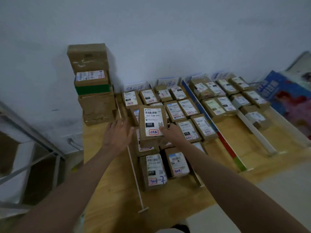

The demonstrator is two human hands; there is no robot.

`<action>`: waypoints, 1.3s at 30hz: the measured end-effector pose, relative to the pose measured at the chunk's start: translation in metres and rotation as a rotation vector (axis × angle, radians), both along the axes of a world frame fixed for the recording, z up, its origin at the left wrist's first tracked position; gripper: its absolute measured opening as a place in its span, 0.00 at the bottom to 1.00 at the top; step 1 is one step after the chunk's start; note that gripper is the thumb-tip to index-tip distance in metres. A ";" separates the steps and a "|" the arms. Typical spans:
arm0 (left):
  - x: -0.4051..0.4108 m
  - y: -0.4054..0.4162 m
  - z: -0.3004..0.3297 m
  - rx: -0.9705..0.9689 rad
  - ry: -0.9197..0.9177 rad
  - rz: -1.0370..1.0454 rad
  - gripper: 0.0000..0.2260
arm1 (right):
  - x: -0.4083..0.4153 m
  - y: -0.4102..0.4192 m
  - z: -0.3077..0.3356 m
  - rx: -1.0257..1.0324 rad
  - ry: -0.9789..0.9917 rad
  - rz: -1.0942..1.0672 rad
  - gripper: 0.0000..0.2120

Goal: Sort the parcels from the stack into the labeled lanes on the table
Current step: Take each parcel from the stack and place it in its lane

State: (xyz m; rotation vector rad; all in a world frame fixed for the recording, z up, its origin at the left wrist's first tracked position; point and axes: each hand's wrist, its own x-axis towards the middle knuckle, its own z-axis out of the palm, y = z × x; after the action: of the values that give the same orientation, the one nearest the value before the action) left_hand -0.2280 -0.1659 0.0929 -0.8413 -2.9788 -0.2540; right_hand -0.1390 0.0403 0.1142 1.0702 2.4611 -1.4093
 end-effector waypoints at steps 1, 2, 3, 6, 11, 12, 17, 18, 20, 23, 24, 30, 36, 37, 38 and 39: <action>0.007 0.012 0.002 0.005 -0.004 -0.024 0.20 | 0.010 0.013 0.002 0.001 0.011 -0.013 0.19; 0.015 0.025 0.003 -0.004 -0.008 -0.047 0.21 | 0.021 0.026 0.004 0.003 0.015 -0.031 0.19; 0.023 0.039 0.004 -0.020 -0.013 -0.067 0.23 | 0.031 0.039 0.006 0.011 0.021 -0.040 0.20; 0.050 0.084 0.007 -0.039 -0.036 -0.093 0.24 | 0.065 0.082 0.008 0.006 0.023 -0.088 0.20; 0.107 0.169 0.003 -0.077 -0.040 -0.137 0.25 | 0.132 0.165 0.007 0.048 0.050 -0.111 0.17; 0.119 0.187 0.001 -0.082 -0.047 -0.146 0.25 | 0.147 0.183 0.006 0.052 0.049 -0.121 0.17; 0.175 0.278 -0.006 -0.110 -0.057 -0.193 0.26 | 0.211 0.270 0.001 0.060 0.044 -0.173 0.18; 0.184 0.294 -0.007 -0.110 -0.057 -0.198 0.26 | 0.223 0.285 0.002 0.055 0.042 -0.190 0.17; 0.199 0.322 -0.008 -0.109 -0.059 -0.199 0.26 | 0.242 0.316 -0.001 0.044 0.042 -0.214 0.17; 0.211 0.356 -0.009 -0.096 -0.055 -0.200 0.25 | 0.262 0.351 -0.003 0.065 0.020 -0.218 0.17; 0.213 0.366 -0.010 -0.093 -0.055 -0.199 0.25 | 0.265 0.361 -0.005 0.078 0.016 -0.222 0.17; 0.198 0.407 -0.029 -0.080 -0.053 -0.160 0.25 | 0.255 0.408 -0.030 0.065 -0.005 -0.236 0.16; 0.160 0.454 -0.058 -0.050 -0.102 -0.118 0.24 | 0.213 0.456 -0.069 0.061 -0.052 -0.178 0.14; 0.153 0.461 -0.063 -0.050 -0.113 -0.108 0.24 | 0.204 0.464 -0.075 0.049 -0.072 -0.166 0.14; 0.147 0.467 -0.067 -0.051 -0.117 -0.099 0.24 | 0.196 0.471 -0.082 0.037 -0.097 -0.144 0.15; 0.142 0.473 -0.071 -0.056 -0.119 -0.093 0.24 | 0.187 0.479 -0.090 0.027 -0.121 -0.118 0.15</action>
State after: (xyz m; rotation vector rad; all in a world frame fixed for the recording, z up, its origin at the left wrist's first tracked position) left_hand -0.0859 0.3068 0.0217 -1.0065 -3.0734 -0.2329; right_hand 0.0478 0.5189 0.0246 1.2852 2.3736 -1.3034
